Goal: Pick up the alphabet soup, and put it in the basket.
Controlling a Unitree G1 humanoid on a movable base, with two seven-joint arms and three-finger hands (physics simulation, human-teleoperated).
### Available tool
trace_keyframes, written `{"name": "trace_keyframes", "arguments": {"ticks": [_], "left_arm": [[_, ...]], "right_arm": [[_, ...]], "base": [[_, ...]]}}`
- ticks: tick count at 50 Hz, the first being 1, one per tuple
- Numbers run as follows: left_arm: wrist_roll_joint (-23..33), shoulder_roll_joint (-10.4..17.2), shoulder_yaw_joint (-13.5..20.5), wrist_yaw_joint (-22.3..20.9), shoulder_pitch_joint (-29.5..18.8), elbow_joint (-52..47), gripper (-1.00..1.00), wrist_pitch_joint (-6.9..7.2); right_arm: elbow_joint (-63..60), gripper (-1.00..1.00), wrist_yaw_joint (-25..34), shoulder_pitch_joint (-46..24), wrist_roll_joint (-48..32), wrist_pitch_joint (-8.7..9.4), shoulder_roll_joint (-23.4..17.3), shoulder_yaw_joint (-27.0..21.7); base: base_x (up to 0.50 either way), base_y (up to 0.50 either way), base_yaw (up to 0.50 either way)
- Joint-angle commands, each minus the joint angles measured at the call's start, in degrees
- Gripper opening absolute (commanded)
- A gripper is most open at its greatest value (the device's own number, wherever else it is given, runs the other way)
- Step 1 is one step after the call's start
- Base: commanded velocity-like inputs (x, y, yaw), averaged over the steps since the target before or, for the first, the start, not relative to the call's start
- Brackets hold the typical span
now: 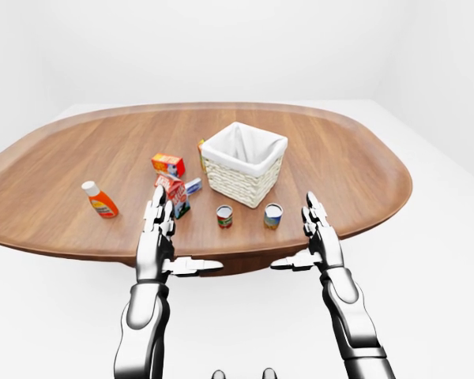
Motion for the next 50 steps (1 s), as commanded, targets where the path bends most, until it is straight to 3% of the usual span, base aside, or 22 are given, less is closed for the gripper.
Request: {"name": "trace_keyframes", "arguments": {"ticks": [1,19,31,32,33,43,50], "left_arm": [[-0.19,-0.12,0.41,0.56,-0.09,-0.73,1.0,0.0],[-5.14,-0.33,4.63,4.58,-0.91,-7.5,1.0,0.0],[-5.25,-0.28,4.62,4.65,-0.89,-7.6,1.0,0.0],[-6.05,-0.43,5.97,5.83,-0.47,-10.69,1.0,0.0],[-9.84,1.68,10.63,7.22,-5.4,-10.1,1.0,0.0],[-11.55,3.51,13.02,9.1,-8.87,-6.95,1.0,0.0],[-16.4,7.83,17.76,12.47,-13.94,-3.17,1.0,0.0]], "right_arm": [[0.28,1.0,0.09,-0.09,0.11,-0.09,0.01,0.01],[-0.44,1.0,-0.11,0.33,0.4,0.18,0.1,0.0],[-0.46,1.0,-0.13,0.33,0.41,0.19,0.09,0.01],[0.66,1.0,0.02,0.13,0.62,-0.71,0.01,-0.21],[0.63,1.0,-0.02,0.02,0.52,-0.46,-0.01,-0.17],[0.97,1.0,0.16,-0.29,0.35,-0.23,-0.02,0.01],[0.97,1.0,0.24,-0.53,0.29,0.33,0.07,0.2]], "base": [[0.16,-0.05,0.0],[0.16,-0.05,0.0],[0.16,-0.05,0.0],[0.16,-0.05,0.0],[0.16,-0.05,0.0],[0.15,-0.06,0.0],[0.16,-0.02,0.0]]}}
